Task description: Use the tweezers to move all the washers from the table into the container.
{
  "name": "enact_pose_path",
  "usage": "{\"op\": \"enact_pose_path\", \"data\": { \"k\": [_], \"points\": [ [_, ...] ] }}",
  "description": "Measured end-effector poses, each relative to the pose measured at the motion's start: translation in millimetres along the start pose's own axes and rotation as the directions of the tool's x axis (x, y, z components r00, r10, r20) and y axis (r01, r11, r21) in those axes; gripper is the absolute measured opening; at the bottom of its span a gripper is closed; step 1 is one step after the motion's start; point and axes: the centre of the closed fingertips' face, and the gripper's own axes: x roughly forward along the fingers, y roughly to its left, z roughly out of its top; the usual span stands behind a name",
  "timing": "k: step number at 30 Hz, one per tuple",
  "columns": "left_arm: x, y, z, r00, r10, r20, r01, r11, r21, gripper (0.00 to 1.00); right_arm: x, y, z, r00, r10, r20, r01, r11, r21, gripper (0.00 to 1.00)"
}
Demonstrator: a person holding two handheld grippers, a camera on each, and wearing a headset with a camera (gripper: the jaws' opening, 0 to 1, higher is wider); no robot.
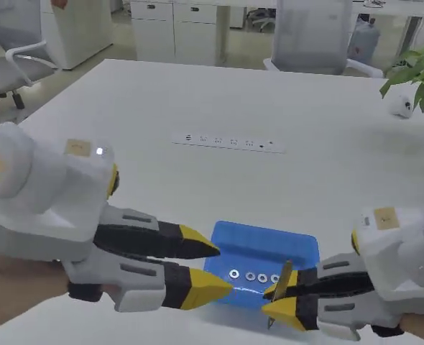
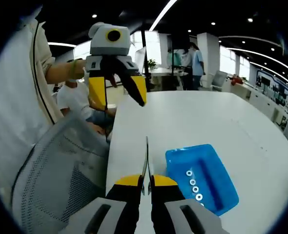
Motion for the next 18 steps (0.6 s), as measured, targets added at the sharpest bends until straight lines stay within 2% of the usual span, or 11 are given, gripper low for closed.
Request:
{"op": "enact_pose_path", "data": {
  "k": [2,3,4,5,8,11,16,18],
  "points": [
    [6.9,-4.4,-0.5,0.9997,-0.025,-0.002,0.025,1.0,0.004,0.2,3.5,8.7,-8.9,0.9983,0.022,-0.054,-0.023,0.999,-0.033,0.04],
    [12.0,-8.2,-3.2,0.9988,-0.046,-0.017,0.046,0.999,0.013,0.18,5.3,13.3,-14.6,0.9957,0.029,-0.088,-0.034,0.998,-0.055,0.04],
    [13.7,-9.1,-4.7,0.9984,-0.051,-0.025,0.052,0.998,0.019,0.17,5.9,14.3,-15.9,0.9949,0.029,-0.097,-0.035,0.998,-0.061,0.04],
    [20.6,-12.7,-10.9,0.9961,-0.067,-0.058,0.069,0.997,0.038,0.15,8.2,18.7,-20.8,0.992,0.035,-0.121,-0.044,0.996,-0.078,0.04],
    [31.6,-20.0,-18.1,0.9914,-0.093,-0.093,0.098,0.994,0.055,0.12,11.2,24.2,-25.1,0.9892,0.039,-0.142,-0.051,0.995,-0.084,0.04],
    [40.8,-23.5,-23.7,0.9877,-0.096,-0.124,0.105,0.992,0.07,0.09,12.8,28.0,-28.0,0.9864,0.04,-0.16,-0.056,0.994,-0.099,0.04],
    [51.1,-26.5,-29.4,0.9822,-0.108,-0.154,0.122,0.989,0.086,0.04,13.9,30.5,-29.5,0.9845,0.043,-0.17,-0.062,0.992,-0.108,0.04],
    [54.3,-26.2,-32.2,0.9792,-0.097,-0.178,0.119,0.986,0.118,0.04,13.9,30.9,-29.6,0.9844,0.046,-0.17,-0.064,0.993,-0.104,0.04]
  ]
}}
